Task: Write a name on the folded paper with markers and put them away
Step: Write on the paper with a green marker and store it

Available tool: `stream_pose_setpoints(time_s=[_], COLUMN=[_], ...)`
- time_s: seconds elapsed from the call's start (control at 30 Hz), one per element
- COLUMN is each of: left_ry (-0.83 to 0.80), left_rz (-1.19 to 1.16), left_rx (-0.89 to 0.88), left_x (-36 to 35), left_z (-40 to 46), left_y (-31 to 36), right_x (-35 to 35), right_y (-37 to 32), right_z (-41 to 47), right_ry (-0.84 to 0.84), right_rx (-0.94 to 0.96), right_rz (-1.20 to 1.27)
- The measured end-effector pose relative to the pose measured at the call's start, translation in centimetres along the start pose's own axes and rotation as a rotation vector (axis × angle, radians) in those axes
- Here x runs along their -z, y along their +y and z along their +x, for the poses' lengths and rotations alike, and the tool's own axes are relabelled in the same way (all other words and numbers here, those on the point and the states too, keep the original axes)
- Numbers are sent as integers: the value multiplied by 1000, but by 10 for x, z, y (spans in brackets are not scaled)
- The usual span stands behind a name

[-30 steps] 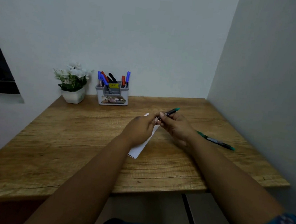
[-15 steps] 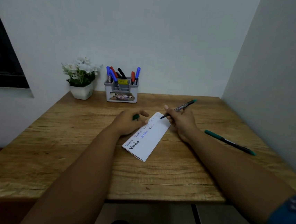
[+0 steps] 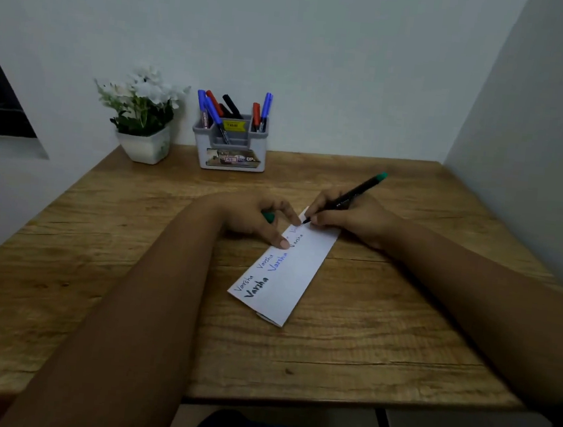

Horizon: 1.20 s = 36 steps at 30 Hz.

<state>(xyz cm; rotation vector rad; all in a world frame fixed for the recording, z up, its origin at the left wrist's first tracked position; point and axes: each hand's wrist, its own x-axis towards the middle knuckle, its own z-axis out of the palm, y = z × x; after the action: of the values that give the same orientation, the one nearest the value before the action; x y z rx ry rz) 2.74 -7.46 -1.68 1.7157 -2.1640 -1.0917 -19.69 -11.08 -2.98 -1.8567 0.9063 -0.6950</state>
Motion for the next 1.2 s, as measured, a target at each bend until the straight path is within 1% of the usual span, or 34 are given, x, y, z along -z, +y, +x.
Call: stream_pose_setpoints(time_s=[0.07, 0.13, 0.2, 0.37, 0.5, 0.6, 0.73, 0.87, 1.0, 1.1, 1.2], left_ry=[3, 11, -1, -37, -40, -42, -39, -49, -53, -54, -55], left_rz=[26, 71, 108, 147, 127, 103, 93, 79, 83, 85, 68], left_rx=[19, 13, 3, -14, 1, -5, -15, -17, -19, -18, -14], left_x=[4, 7, 10, 12, 12, 11, 11, 12, 12, 11, 10], left_z=[5, 9, 11, 11, 12, 12, 13, 13, 12, 9, 5], left_y=[7, 8, 6, 3, 3, 3, 2, 3, 4, 6, 10], right_x=[0, -1, -2, 0, 3, 4, 1, 1, 0, 1, 1], right_y=[3, 6, 8, 8, 9, 9, 10, 8, 6, 6, 7], right_z=[1, 0, 2, 8, 8, 9, 10, 9, 8, 9, 10], right_ry=[21, 81, 85, 85, 9, 22, 44, 50, 4, 1, 26], right_rx=[39, 85, 126, 118, 135, 113, 112, 109, 92, 85, 86], right_rz=[-27, -38, -67, -107, -122, -85, -217, -239, -269, -308, -261])
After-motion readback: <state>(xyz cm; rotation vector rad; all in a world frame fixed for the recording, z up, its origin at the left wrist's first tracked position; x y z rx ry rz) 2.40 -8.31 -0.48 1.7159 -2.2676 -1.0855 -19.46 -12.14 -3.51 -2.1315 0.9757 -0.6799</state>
